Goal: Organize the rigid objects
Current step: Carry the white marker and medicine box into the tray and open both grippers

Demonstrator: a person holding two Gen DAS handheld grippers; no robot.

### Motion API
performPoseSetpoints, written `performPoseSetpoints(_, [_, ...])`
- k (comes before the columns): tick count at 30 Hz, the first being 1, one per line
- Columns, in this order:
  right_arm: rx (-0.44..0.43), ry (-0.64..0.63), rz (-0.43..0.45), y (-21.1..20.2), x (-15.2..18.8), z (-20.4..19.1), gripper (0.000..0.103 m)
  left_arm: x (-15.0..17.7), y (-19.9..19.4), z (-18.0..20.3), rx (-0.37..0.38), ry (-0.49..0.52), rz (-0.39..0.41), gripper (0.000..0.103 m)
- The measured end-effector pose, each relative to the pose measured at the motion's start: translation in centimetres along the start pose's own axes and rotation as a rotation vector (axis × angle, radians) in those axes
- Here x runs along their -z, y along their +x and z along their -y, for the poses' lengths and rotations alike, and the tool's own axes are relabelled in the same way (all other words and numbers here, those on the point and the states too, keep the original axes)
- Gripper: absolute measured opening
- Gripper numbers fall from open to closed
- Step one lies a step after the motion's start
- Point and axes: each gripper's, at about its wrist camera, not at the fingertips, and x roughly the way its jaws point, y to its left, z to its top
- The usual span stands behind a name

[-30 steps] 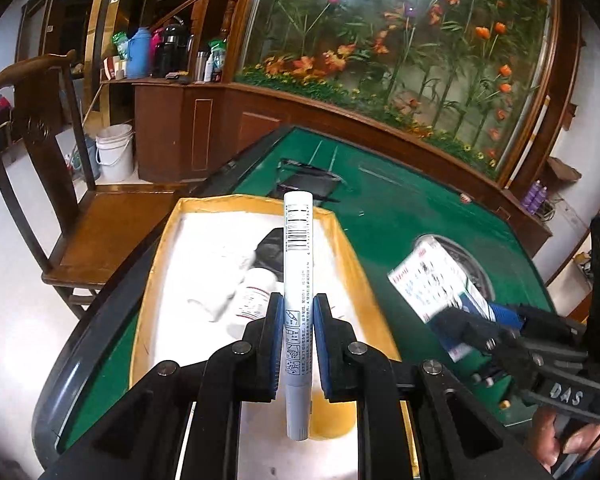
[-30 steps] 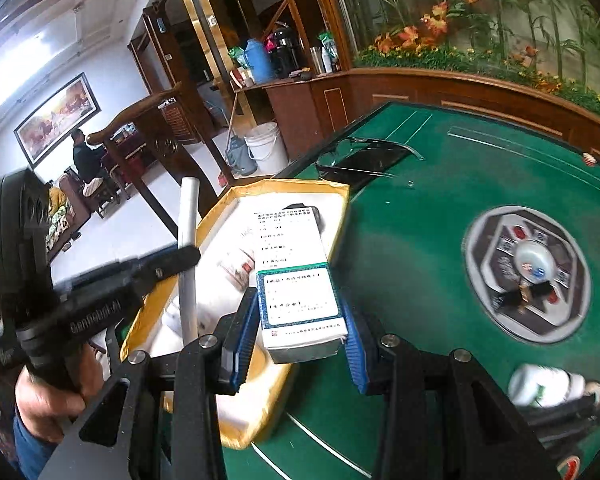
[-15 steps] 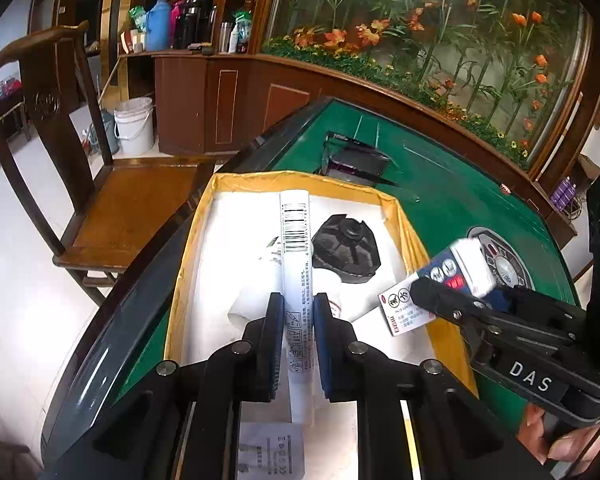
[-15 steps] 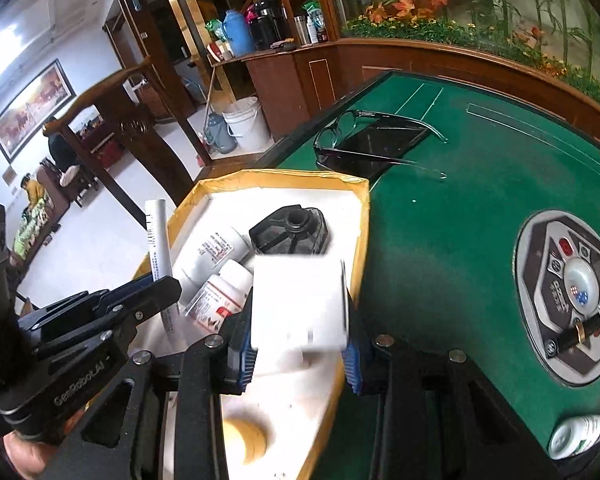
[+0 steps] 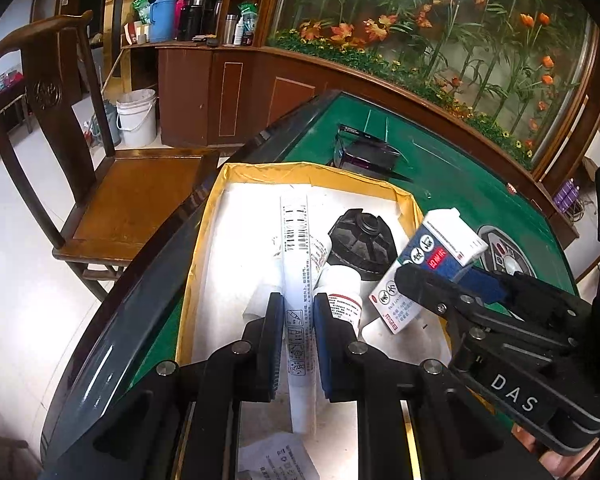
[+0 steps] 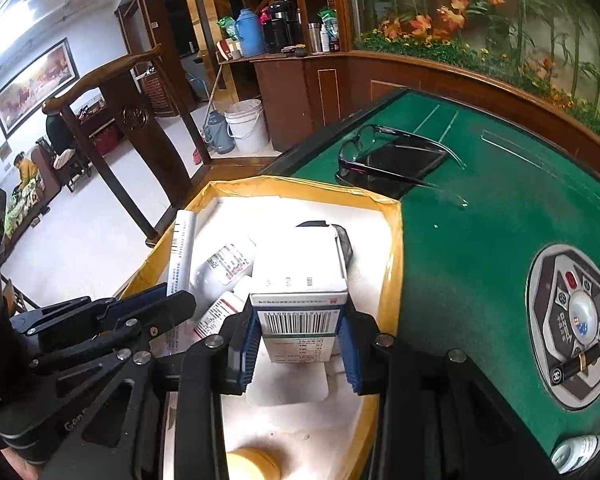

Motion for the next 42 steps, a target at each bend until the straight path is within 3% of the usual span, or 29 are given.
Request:
performPoseSetpoints(16, [-0.017, 0.015, -0.01, -0.3, 0.2, 0.4, 0.034, 0.0, 0.2, 0.1, -0.018, 0.002, -0.01, 0.016])
performPoseSetpoints(20, [-0.009, 0.018, -0.009, -0.1, 0.0, 0.4, 0.034, 0.1, -0.1, 0.0, -0.013, -0.012, -0.003, 0.032])
performPoseSetpoints(25, [0.013, 0.016, -0.019, 1.0, -0.8, 0.4, 0.034, 0.4, -0.2, 0.2, -0.004, -0.004, -0.008, 0.033])
performPoseSetpoints(33, [0.027, 0.034, -0.089, 3.3, -2.1, 1.1, 0.034, 0.9, -0.6, 0.4, 0.011, 0.006, 0.0, 0.045])
performPoseSetpoints(35, [0.032, 0.024, -0.089, 3.3, -2.1, 0.9, 0.044, 0.9, -0.7, 0.4, 0.014, 0.005, 0.003, 0.051])
performPoseSetpoints(37, [0.046, 0.01, -0.076, 3.0, -2.1, 0.7, 0.066, 0.9, -0.9, 0.5, 0.012, 0.005, 0.01, 0.054])
performPoseSetpoints(40, [0.052, -0.008, -0.044, 2.2, -2.1, 0.4, 0.075, 1.0, -1.0, 0.6, 0.013, 0.005, 0.01, 0.055])
performPoseSetpoints(42, [0.051, -0.01, -0.037, 1.8, -2.1, 0.3, 0.075, 1.0, -1.2, 0.8, 0.015, 0.007, 0.012, 0.056])
